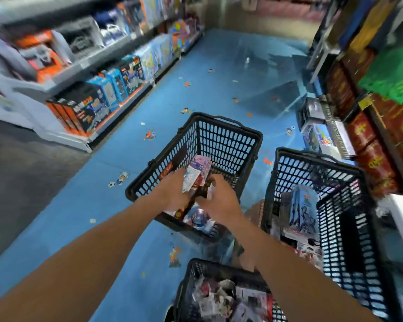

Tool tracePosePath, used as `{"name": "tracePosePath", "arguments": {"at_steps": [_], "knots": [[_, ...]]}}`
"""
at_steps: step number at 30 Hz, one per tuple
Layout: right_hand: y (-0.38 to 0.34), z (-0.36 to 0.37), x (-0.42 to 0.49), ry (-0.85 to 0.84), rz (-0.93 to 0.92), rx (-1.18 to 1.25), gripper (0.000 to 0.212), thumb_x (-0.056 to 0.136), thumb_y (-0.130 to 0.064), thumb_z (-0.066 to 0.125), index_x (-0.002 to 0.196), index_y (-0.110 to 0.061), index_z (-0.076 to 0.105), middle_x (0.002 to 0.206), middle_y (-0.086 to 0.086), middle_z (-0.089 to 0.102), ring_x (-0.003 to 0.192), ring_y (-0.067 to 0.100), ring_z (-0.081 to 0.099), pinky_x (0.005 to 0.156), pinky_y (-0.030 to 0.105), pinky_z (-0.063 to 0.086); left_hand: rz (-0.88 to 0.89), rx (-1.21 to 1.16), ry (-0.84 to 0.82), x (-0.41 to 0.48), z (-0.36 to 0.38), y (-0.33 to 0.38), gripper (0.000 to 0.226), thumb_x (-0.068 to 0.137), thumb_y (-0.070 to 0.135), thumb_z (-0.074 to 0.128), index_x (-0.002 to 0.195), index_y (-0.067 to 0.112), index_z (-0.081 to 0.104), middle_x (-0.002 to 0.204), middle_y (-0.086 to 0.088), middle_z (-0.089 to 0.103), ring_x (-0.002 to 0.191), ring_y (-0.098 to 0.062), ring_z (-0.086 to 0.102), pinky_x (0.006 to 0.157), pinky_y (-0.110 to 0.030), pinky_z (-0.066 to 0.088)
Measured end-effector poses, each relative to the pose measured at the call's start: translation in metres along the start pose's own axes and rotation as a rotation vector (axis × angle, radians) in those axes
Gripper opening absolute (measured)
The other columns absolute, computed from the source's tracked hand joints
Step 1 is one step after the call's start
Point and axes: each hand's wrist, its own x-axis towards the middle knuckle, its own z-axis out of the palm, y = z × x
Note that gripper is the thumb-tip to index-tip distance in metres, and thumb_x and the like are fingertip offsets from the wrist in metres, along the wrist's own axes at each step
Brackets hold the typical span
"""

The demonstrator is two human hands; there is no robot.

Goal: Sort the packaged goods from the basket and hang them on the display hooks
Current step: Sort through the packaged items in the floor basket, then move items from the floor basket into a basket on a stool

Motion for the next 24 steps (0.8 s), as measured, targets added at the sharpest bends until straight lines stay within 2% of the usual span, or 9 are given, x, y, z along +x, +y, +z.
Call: {"name": "tracePosePath", "arguments": {"at_steps": [2,6,8,9,12,14,18,21,24], "knots": [[-0.004,-0.018,-0.032,-0.041,0.002,0.01,0.037,0.091,-0.026,0.076,0.117,-0.022,0.049,0.089,-0.02,0.045,0.092,0.009,0.051,0.075,0.021,0.035,0.029,-0.012,0.006,-0.039,-0.008,0.023,0.042,0.096,0.022,0.066,0.133,0.005,0.053,0.127,-0.011,0.059,0.118,-0.03,0.058,0.084,-0.026,0.039],[0.001,-0.046,-0.097,-0.183,-0.028,0.062,0.035,0.084,-0.037,0.079,0.1,-0.018,0.055,0.082,0.0,0.054,0.071,0.014,0.048,0.069,0.032,0.042,-0.016,-0.056,-0.138,-0.105,-0.006,0.056,0.017,0.093,0.015,0.069,0.108,0.009,0.073,0.096,0.0,0.071,0.092,-0.02,0.066,0.083,-0.03,0.054],[0.01,-0.053,-0.13,-0.307,-0.004,0.061,0.027,0.089,-0.024,0.077,0.105,-0.012,0.058,0.085,0.009,0.058,0.069,0.016,0.051,0.067,0.023,0.045,-0.035,-0.156,-0.252,-0.127,0.01,0.065,0.011,0.092,0.005,0.068,0.098,-0.002,0.075,0.07,0.006,0.067,0.068,-0.016,0.06,0.063,-0.025,0.053],[0.016,-0.055,-0.147,-0.346,0.008,0.022,0.023,0.09,-0.019,0.076,0.104,-0.013,0.059,0.086,0.006,0.059,0.069,0.015,0.053,0.067,0.022,0.047,-0.029,-0.16,-0.306,-0.139,0.021,0.068,0.01,0.091,0.004,0.069,0.095,-0.003,0.075,0.066,0.006,0.066,0.062,-0.012,0.059,0.062,-0.026,0.054],[0.041,-0.049,-0.187,-0.474,0.046,-0.035,0.02,0.091,-0.018,0.074,0.105,-0.012,0.061,0.088,0.012,0.064,0.071,0.016,0.058,0.07,0.034,0.051,-0.025,-0.127,-0.421,-0.163,0.055,0.073,0.016,0.078,0.019,0.073,0.088,0.008,0.067,0.08,-0.01,0.064,0.073,-0.023,0.057,0.072,-0.035,0.051],[0.061,-0.041,-0.208,-0.51,0.091,-0.066,0.022,0.092,-0.022,0.074,0.109,-0.015,0.061,0.091,0.009,0.066,0.074,0.014,0.06,0.069,0.028,0.05,-0.024,-0.099,-0.43,-0.171,0.082,0.071,0.013,0.082,0.018,0.075,0.089,0.014,0.065,0.084,-0.01,0.063,0.078,-0.029,0.059,0.07,-0.035,0.048],[0.116,-0.008,-0.239,-0.467,0.237,-0.045,0.025,0.092,-0.027,0.074,0.11,-0.016,0.061,0.092,0.003,0.065,0.075,0.011,0.059,0.065,0.021,0.047,-0.033,-0.102,-0.428,-0.173,0.156,0.046,0.017,0.096,0.014,0.069,0.11,0.01,0.059,0.101,-0.011,0.059,0.089,-0.022,0.055,0.069,-0.02,0.044],[0.165,0.025,-0.256,-0.411,0.321,-0.075,0.029,0.092,-0.035,0.073,0.111,-0.016,0.062,0.104,-0.001,0.066,0.096,0.017,0.063,0.082,0.032,0.051,-0.042,-0.097,-0.392,-0.175,0.206,0.022,0.04,0.096,0.021,0.07,0.13,0.009,0.055,0.121,-0.007,0.059,0.108,-0.023,0.056,0.095,-0.035,0.05],[0.235,0.072,-0.266,-0.395,0.394,-0.159,0.042,0.093,-0.038,0.071,0.125,-0.013,0.059,0.125,0.005,0.064,0.115,0.023,0.06,0.085,0.032,0.046,-0.048,-0.065,-0.382,-0.165,0.275,-0.011,0.035,0.098,0.019,0.065,0.129,0.003,0.057,0.125,-0.013,0.058,0.117,-0.028,0.057,0.1,-0.035,0.047]]}}
